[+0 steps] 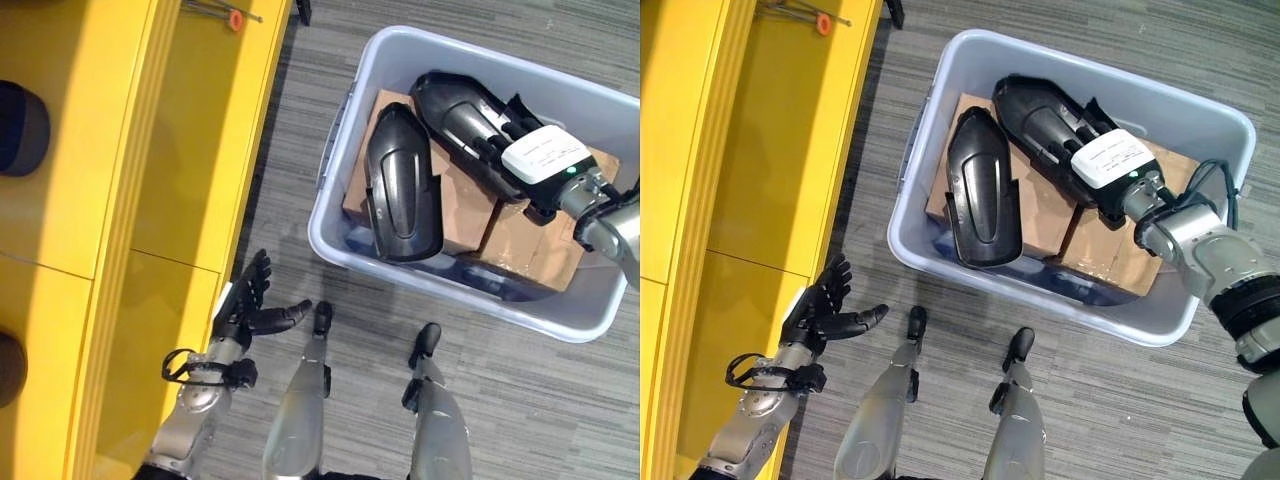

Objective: Move parts from the plastic box to the shelf.

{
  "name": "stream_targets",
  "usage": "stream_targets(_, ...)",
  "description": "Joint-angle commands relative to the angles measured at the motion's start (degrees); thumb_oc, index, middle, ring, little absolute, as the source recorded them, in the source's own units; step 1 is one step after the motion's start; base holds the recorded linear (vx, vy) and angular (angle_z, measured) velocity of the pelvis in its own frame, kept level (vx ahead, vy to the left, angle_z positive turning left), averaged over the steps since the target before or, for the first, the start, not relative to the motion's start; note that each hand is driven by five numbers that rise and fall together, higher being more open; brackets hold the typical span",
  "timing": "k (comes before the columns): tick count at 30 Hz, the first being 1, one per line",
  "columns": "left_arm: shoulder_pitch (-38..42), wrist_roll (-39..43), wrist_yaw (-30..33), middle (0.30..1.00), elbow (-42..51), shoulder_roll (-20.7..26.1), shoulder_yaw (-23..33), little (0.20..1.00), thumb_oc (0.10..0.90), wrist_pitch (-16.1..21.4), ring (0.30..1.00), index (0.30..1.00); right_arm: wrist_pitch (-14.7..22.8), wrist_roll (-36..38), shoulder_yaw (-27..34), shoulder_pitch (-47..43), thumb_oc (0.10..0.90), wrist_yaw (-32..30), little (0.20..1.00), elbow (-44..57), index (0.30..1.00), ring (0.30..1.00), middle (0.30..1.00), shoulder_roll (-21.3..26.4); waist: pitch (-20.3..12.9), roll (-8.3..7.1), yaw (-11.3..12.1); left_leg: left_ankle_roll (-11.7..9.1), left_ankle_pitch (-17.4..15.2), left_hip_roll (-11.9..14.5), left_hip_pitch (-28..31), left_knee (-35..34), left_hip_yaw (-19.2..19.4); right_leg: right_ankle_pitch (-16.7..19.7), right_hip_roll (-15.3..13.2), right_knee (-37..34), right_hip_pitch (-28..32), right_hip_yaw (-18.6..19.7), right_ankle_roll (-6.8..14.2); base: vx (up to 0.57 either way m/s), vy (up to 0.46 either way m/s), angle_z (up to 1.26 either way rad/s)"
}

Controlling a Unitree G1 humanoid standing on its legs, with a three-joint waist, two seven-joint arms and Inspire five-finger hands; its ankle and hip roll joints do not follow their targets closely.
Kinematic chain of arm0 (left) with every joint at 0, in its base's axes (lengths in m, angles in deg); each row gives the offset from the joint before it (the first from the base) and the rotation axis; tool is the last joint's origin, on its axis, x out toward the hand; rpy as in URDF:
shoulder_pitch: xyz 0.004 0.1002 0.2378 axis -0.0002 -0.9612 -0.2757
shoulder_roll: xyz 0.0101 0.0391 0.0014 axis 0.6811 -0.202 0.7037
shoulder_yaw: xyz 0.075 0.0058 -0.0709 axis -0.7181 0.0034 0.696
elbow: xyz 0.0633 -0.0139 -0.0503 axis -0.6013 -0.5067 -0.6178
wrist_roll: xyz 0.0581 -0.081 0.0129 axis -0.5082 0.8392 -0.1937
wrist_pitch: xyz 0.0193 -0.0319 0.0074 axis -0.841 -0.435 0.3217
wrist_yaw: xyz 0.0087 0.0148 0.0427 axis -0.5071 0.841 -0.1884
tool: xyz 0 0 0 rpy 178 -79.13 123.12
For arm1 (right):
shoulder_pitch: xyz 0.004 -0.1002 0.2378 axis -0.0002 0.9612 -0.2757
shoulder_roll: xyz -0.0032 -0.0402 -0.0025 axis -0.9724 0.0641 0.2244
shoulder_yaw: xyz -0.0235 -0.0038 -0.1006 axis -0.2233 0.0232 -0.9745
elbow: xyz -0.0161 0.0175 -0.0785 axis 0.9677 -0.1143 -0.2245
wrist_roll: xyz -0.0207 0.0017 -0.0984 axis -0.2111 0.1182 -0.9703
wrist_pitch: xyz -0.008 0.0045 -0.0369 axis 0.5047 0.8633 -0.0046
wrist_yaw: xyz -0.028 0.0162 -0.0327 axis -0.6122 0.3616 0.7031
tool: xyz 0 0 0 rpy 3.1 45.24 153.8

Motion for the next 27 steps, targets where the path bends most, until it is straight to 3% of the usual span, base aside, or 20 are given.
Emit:
stream_targets(1,-0.9,0.9,0.8,1.000,6.5,2.0,-0.5,1.000,0.900,5.6,1.000,1.000,-2.2,-1.4,-4.5,-10.5,0.900,-3.2,1.000,0.8,1.000,1.000,1.000,6.3,-1.7,0.36,0.0,-2.4,1.3,5.5,1.7,-1.7,-0.6,-3.9,-6.2,10.5,-0.2,0.7,3.2,0.01,-0.006,0.07)
stream_targets(13,-0.2,1.1,1.8,1.000,6.9,2.2,-0.7,1.000,0.900,6.3,1.000,1.000,-3.4,-2.3,-9.0,-15.6,0.900,-4.3,1.000,-6.6,1.000,1.000,1.000,6.0,-1.2,2.12,0.5,-2.4,2.3,4.6,-0.4,-3.1,-1.1,-4.3,-6.6,12.3,-3.5,1.0,3.3,0.01,-0.005,0.03)
stream_targets(27,-0.3,1.2,3.0,1.000,7.5,2.1,-0.6,1.000,0.900,7.6,1.000,1.000,-5.7,-2.6,-10.4,-17.8,0.900,-6.6,1.000,-22.0,1.000,1.000,1.000,3.1,-1.2,5.30,1.7,-2.5,3.0,3.2,-8.2,-1.7,-1.9,-5.5,-8.0,17.5,-13.5,2.5,3.0,0.00,-0.005,0.05)
